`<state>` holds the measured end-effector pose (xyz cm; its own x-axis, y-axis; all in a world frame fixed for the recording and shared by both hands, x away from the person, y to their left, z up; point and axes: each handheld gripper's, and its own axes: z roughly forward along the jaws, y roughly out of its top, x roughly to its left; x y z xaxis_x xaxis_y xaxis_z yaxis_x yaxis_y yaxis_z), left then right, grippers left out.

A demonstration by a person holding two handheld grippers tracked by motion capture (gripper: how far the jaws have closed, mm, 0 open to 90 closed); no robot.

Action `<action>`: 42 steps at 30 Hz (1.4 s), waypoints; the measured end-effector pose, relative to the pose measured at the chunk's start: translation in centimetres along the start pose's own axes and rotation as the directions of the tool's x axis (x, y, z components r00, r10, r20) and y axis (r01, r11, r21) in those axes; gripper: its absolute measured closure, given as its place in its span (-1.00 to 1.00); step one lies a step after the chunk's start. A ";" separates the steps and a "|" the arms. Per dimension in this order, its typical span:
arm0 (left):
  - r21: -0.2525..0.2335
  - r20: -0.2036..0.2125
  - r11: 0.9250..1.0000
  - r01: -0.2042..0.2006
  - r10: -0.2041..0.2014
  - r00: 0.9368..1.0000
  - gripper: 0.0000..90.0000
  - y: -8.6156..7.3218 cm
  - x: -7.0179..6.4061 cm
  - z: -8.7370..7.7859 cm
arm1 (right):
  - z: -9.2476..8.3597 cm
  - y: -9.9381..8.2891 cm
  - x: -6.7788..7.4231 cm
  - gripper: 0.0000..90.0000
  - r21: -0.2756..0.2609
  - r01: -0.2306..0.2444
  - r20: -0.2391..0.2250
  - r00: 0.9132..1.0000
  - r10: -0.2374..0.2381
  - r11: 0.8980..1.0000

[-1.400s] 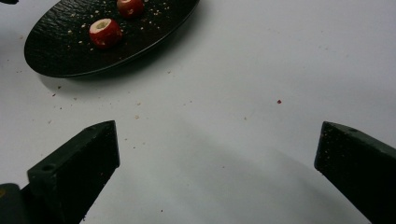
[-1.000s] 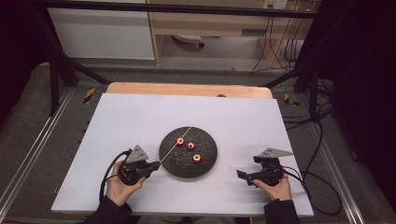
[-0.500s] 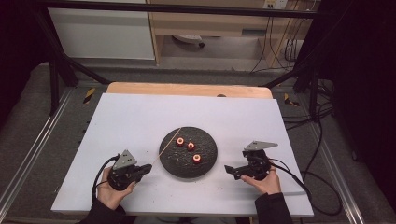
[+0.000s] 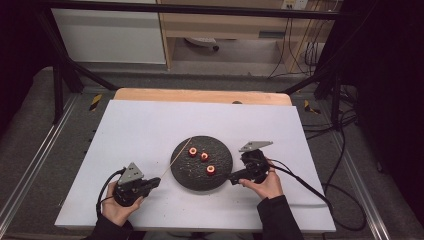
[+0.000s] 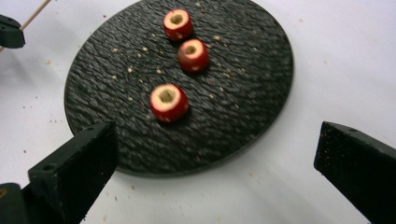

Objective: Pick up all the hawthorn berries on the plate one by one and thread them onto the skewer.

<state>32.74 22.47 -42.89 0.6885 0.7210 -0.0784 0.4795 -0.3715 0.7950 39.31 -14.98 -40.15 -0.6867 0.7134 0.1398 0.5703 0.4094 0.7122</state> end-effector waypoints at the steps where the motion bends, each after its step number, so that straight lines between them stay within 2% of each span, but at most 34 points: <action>1: 0.001 0.002 1.000 0.003 -0.003 1.000 0.96 0.0 0.0 0.0 | 0.5 0.6 0.4 -0.98 0.012 0.008 -0.005 1.000 -0.008 1.000; 7: -0.003 0.003 1.000 0.005 -0.005 1.000 0.96 -0.2 0.2 0.0 | 1.8 2.2 1.0 -0.96 0.049 0.006 -0.007 1.000 -0.006 0.999; 9: 0.001 0.002 1.000 0.002 -0.002 1.000 0.96 -0.2 0.2 0.1 | 2.3 2.7 1.3 -0.95 0.061 0.022 -0.003 1.000 -0.022 0.998; 15: 0.001 0.005 1.000 0.003 -0.003 1.000 0.96 -0.2 0.2 0.1 | 3.4 3.8 1.8 -0.92 0.096 0.030 -0.011 1.000 -0.029 0.995; 17: 0.002 0.006 1.000 0.003 -0.003 1.000 0.96 -0.2 0.2 0.1 | 4.0 4.4 2.3 -0.83 0.127 0.043 -0.023 0.999 -0.041 0.991; 21: 0.008 0.007 1.000 0.003 -0.003 1.000 0.96 -0.3 0.2 0.2 | 4.7 4.9 2.6 -0.71 0.157 0.043 -0.031 0.999 -0.038 0.987; 22: 0.008 0.007 1.000 0.002 -0.002 1.000 0.96 -0.3 0.2 0.2 | 5.2 5.1 2.7 -0.62 0.183 0.055 -0.030 0.998 -0.050 0.982; 25: 0.008 0.008 1.000 0.000 0.000 1.000 0.96 -0.3 0.2 0.2 | 5.6 5.2 2.6 -0.51 0.210 0.057 -0.027 0.998 -0.052 0.976; 26: 0.008 0.009 1.000 0.000 0.000 1.000 0.96 -0.3 0.2 0.2 | 5.8 5.3 2.6 -0.41 0.240 0.063 -0.037 0.998 -0.056 0.969; 28: 0.009 0.008 1.000 0.001 -0.001 1.000 0.96 -0.3 0.2 0.2 | 5.9 5.3 2.6 -0.38 0.252 0.069 -0.040 0.997 -0.061 0.965; 30: 0.009 0.008 1.000 0.002 -0.002 1.000 0.96 -0.3 0.2 0.2 | 6.1 5.3 2.6 -0.28 0.273 0.088 -0.048 0.996 -0.077 0.958; 31: 0.010 0.009 1.000 0.002 -0.002 1.000 0.96 -0.3 0.2 0.3 | 6.3 5.3 2.7 -0.19 0.309 0.088 -0.044 0.996 -0.078 0.947; 32: 0.012 0.009 1.000 0.000 0.000 1.000 0.96 -0.3 0.2 0.3 | 6.4 5.4 2.7 -0.14 0.319 0.097 -0.046 0.995 -0.087 0.943; 33: 0.011 0.009 1.000 -0.001 0.000 1.000 0.96 -0.3 0.1 0.3 | 6.4 5.4 2.7 -0.14 0.319 0.097 -0.046 0.995 -0.087 0.943; 34: 0.010 0.009 1.000 0.001 -0.001 1.000 0.96 -0.3 0.2 0.3 | 6.6 5.4 2.8 -0.05 0.343 0.104 -0.045 0.995 -0.094 0.934; 39: 0.010 0.010 1.000 -0.001 0.001 1.000 0.96 -0.3 0.1 0.3 | 7.0 5.7 2.8 0.09 0.367 0.086 -0.053 0.996 -0.071 0.926; 42: 0.013 0.010 1.000 -0.006 0.006 1.000 0.96 -0.2 0.1 0.3 | 7.2 5.8 2.6 0.20 0.391 0.073 -0.067 0.996 -0.051 0.917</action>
<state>32.85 22.45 -43.27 0.6966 0.7130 -0.0798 0.4826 -0.3834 0.7875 44.06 -6.60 -40.64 -0.7436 0.6520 0.1485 0.6491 0.6505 0.3943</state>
